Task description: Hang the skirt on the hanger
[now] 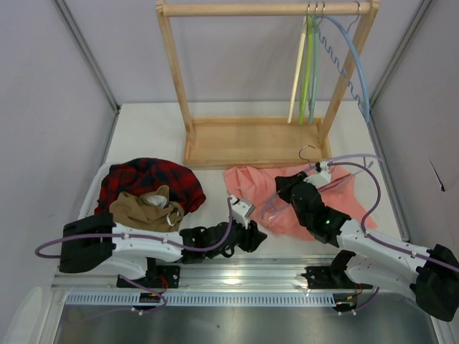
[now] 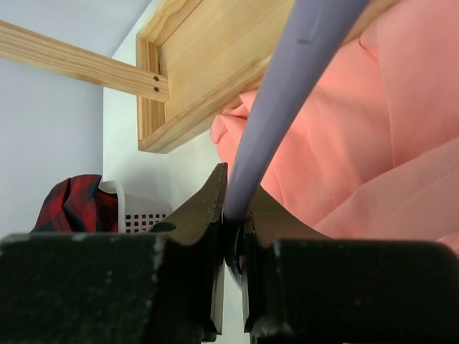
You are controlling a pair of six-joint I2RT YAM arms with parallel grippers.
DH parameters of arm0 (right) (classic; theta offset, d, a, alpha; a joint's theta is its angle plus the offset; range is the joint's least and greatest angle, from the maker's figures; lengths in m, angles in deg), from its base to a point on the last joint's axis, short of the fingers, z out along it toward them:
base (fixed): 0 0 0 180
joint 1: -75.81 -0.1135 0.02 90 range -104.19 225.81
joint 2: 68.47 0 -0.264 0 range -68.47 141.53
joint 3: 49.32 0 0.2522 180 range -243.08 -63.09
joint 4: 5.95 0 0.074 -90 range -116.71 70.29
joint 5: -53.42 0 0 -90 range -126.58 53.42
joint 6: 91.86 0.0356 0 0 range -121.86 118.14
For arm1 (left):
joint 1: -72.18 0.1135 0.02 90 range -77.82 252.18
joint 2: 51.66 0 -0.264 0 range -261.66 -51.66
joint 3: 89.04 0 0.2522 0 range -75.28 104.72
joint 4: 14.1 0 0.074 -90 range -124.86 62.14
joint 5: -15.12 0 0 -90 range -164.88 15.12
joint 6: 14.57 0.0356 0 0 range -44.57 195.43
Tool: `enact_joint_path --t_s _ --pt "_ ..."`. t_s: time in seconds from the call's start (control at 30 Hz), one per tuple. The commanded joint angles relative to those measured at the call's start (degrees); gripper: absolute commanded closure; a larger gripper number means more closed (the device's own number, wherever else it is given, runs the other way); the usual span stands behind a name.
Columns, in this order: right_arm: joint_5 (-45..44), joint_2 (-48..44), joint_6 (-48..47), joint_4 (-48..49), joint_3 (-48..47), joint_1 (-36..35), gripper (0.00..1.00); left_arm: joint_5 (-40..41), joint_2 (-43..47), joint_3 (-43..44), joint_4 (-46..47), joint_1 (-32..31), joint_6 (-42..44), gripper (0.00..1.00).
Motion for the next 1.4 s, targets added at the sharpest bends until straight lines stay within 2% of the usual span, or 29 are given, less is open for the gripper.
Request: enact_joint_path --t_s 0.0,0.2,0.43,0.53,0.7,0.83,0.9,1.0,1.2,1.37 --pt "-0.74 1.72 -3.38 4.61 -3.93 0.72 1.0 2.75 -4.4 4.5 1.34 -0.49 -0.66 0.5" --pt "3.3 4.62 -5.4 7.34 -4.2 1.86 1.0 6.7 -11.61 8.55 0.36 -0.67 -0.57 0.49" --pt "5.85 5.94 -7.69 9.89 -4.64 3.62 1.0 9.78 -15.83 12.76 -0.43 -0.84 1.45 0.49" --pt "7.08 6.38 -7.78 9.71 -4.9 4.06 1.0 11.89 -16.72 11.99 -0.52 -0.84 3.21 0.49" --pt "8.32 6.21 -7.69 9.36 -4.82 4.5 1.0 15.58 -10.67 7.86 -0.87 -0.75 7.16 0.47" --pt "9.81 5.59 -7.43 9.27 -4.55 4.77 1.0 18.23 -1.27 3.99 -1.49 0.03 13.56 0.34" --pt "10.86 5.24 -7.25 9.36 -4.55 4.85 1.0 12.37 3.04 3.54 -0.88 3.44 15.16 0.29" --pt "11.39 4.54 -6.9 9.19 -4.55 4.85 1.0 2.36 4.46 3.63 0.88 8.9 16.3 0.27" --pt "11.13 3.48 -6.11 9.1 -4.11 4.94 1.0 -8.81 -2.11 6.79 5.28 12.42 19.91 0.27" --pt "11.66 2.87 -6.2 8.04 -4.38 4.94 1.0 -11.83 -5.12 7.85 8.6 13.4 20.44 0.29"
